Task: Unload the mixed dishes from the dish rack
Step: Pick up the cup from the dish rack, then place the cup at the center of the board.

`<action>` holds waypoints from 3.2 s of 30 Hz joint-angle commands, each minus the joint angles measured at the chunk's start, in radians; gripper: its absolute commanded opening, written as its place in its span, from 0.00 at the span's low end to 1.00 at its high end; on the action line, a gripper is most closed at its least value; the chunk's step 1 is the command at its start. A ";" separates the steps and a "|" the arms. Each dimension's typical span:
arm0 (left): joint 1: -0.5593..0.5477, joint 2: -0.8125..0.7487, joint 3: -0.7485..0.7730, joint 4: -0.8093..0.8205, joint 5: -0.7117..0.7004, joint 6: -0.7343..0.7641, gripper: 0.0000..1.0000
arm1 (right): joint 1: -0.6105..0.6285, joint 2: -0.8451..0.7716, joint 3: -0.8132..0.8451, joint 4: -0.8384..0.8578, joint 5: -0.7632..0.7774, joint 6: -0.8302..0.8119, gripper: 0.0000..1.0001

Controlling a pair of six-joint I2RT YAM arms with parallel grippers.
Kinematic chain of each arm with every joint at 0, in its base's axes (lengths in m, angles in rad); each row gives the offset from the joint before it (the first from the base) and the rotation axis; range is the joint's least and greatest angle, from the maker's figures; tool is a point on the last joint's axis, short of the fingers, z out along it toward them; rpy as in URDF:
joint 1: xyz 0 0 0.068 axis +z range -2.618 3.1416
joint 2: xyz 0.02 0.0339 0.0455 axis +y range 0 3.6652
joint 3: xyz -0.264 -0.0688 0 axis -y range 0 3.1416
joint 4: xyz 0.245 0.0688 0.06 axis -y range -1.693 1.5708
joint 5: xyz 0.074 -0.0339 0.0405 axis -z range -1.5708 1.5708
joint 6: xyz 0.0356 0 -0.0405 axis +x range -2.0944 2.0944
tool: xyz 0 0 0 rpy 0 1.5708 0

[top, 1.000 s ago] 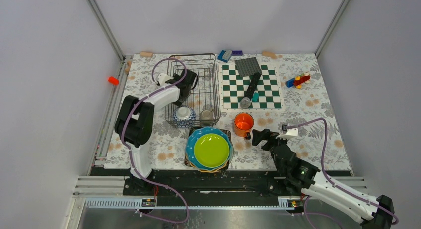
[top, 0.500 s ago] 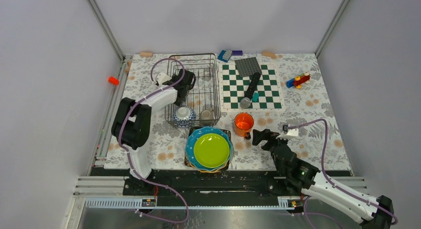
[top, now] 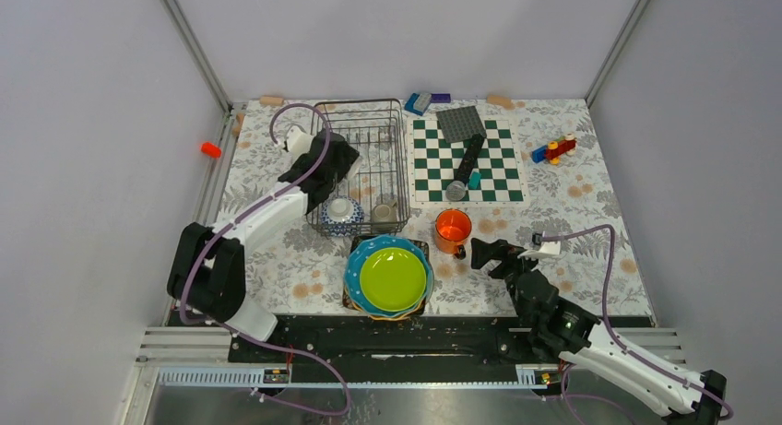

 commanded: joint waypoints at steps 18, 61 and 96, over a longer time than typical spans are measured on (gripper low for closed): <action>-0.179 -0.191 0.089 0.186 1.125 1.211 0.02 | -0.001 -0.053 0.116 -0.075 -0.155 0.020 1.00; -0.832 -0.388 -0.480 0.402 0.167 3.313 0.00 | -0.002 0.371 0.688 -0.378 -0.657 -0.132 0.83; -0.994 -0.369 -0.475 0.318 0.012 3.494 0.00 | -0.002 0.714 0.869 -0.491 -0.789 -0.252 0.38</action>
